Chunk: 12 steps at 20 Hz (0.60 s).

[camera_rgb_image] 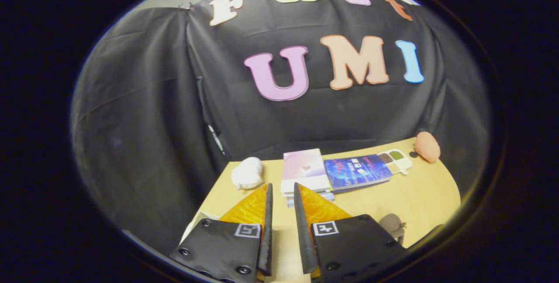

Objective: Open the storage box then place both shoes into the box .Put the left shoe in first, then the right shoe, with the right side of both shoes facing outward in a uniform manner.

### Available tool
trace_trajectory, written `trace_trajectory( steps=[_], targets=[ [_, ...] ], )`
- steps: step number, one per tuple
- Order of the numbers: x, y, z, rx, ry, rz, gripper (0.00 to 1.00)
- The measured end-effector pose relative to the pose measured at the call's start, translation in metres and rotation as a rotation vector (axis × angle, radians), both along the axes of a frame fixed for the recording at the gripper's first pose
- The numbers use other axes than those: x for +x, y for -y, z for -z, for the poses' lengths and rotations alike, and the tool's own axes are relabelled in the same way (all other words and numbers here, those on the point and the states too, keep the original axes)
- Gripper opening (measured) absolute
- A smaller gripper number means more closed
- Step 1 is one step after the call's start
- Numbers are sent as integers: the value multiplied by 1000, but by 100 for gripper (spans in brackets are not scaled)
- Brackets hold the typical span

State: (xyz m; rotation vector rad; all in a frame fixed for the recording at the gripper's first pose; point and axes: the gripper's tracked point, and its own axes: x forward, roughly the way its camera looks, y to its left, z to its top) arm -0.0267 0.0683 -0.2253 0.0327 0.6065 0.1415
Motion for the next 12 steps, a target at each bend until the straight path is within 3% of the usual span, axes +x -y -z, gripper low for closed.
trace_trajectory(
  steps=[7,12],
  targets=[
    [-20,104,61,-88,-71,151,30],
    [-50,139,108,-105,-158,205,30]
  ],
)
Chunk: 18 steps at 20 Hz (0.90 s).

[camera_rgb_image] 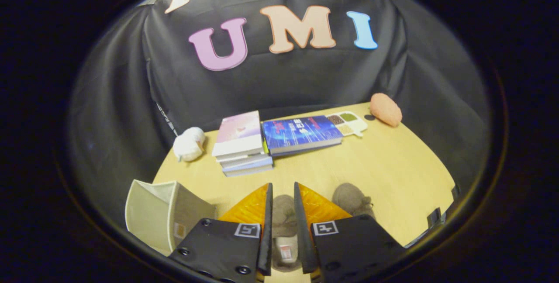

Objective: Open the storage box then place both shoes into the box .Put the left shoe in first, then the right shoe, with the right side of both shoes facing outward in a uniform manner.

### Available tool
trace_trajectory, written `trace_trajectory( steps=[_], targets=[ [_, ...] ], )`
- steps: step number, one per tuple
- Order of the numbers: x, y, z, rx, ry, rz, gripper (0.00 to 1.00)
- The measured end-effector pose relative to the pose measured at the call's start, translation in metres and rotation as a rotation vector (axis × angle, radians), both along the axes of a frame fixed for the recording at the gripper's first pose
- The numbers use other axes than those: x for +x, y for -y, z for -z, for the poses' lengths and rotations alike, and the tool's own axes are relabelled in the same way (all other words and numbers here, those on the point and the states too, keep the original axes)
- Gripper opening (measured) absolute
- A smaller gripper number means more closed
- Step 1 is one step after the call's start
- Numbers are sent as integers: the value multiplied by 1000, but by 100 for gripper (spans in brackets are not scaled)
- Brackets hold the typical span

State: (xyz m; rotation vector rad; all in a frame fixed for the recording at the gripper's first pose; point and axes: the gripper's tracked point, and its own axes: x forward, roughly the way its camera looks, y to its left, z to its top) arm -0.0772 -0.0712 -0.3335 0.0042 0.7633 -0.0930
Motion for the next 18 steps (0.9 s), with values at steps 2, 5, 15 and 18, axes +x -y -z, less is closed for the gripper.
trace_trajectory(
  steps=[2,5,15,18],
  targets=[
    [-15,9,22,-8,-50,12,30],
    [-41,17,53,7,-131,35,30],
    [-95,30,119,28,-314,73,30],
    [-101,35,136,16,-368,82,30]
  ],
)
